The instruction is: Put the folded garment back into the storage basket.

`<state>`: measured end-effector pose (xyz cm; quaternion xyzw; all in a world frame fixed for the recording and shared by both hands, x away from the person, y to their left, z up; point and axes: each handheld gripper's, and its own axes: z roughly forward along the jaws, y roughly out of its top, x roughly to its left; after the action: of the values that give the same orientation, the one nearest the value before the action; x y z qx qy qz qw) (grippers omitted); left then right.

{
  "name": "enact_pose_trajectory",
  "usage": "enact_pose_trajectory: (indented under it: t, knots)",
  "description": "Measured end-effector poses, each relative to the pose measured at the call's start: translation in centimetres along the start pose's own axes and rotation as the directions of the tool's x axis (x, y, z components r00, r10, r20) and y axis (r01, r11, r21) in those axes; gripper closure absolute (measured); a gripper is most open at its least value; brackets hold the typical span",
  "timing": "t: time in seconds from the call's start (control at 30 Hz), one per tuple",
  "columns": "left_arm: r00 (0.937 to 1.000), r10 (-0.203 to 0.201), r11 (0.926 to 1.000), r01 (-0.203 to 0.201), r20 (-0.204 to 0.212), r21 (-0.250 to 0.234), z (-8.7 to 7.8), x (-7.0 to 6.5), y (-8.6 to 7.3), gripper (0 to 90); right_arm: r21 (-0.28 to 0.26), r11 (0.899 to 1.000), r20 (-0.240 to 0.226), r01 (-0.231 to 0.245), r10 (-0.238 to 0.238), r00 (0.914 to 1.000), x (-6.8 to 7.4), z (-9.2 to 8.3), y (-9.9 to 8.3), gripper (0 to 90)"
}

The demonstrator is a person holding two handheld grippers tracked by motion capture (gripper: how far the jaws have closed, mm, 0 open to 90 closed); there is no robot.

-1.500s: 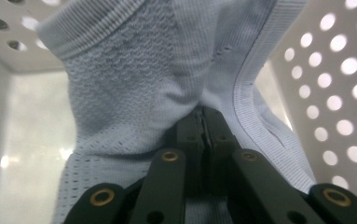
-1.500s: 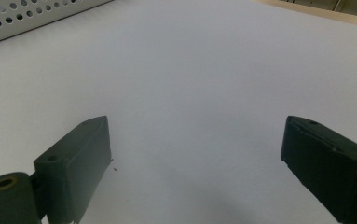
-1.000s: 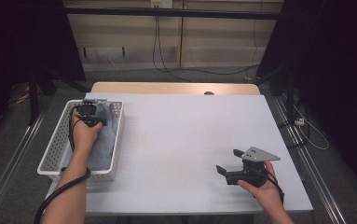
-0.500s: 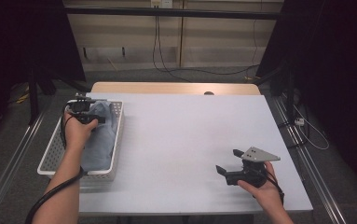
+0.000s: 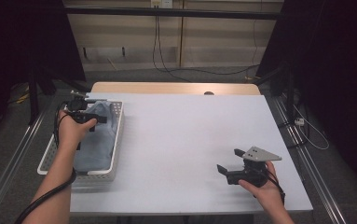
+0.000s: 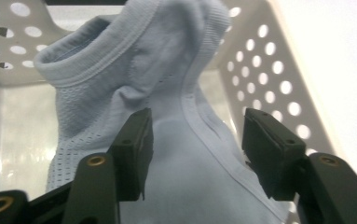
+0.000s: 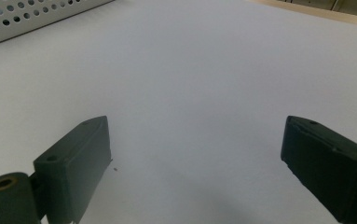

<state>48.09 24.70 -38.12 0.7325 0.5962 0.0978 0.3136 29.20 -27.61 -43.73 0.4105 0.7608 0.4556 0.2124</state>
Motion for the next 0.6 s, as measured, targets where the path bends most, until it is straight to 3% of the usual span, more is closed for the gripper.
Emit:
enact_pose_trajectory:
  t: [0.23,0.27,0.6]
  knots:
    - [0.9985,0.048,0.9989,-0.048,0.026,0.000,-1.0,-1.1,0.2,36.3,0.003,1.000,0.000,0.001,-0.001,1.0000,0.0,0.0,0.0,7.5]
    - [0.9969,0.068,0.9977,-0.067,0.039,-0.005,-1.3,-1.5,0.2,36.0,0.002,1.000,-0.001,0.002,-0.002,1.0000,0.0,-0.1,-0.1,7.5]
    - [0.9886,0.111,0.9938,-0.109,0.102,-0.019,-2.2,-3.7,0.2,30.8,-0.001,1.000,0.007,-0.005,0.005,1.0000,-0.2,-0.2,-0.1,7.5]
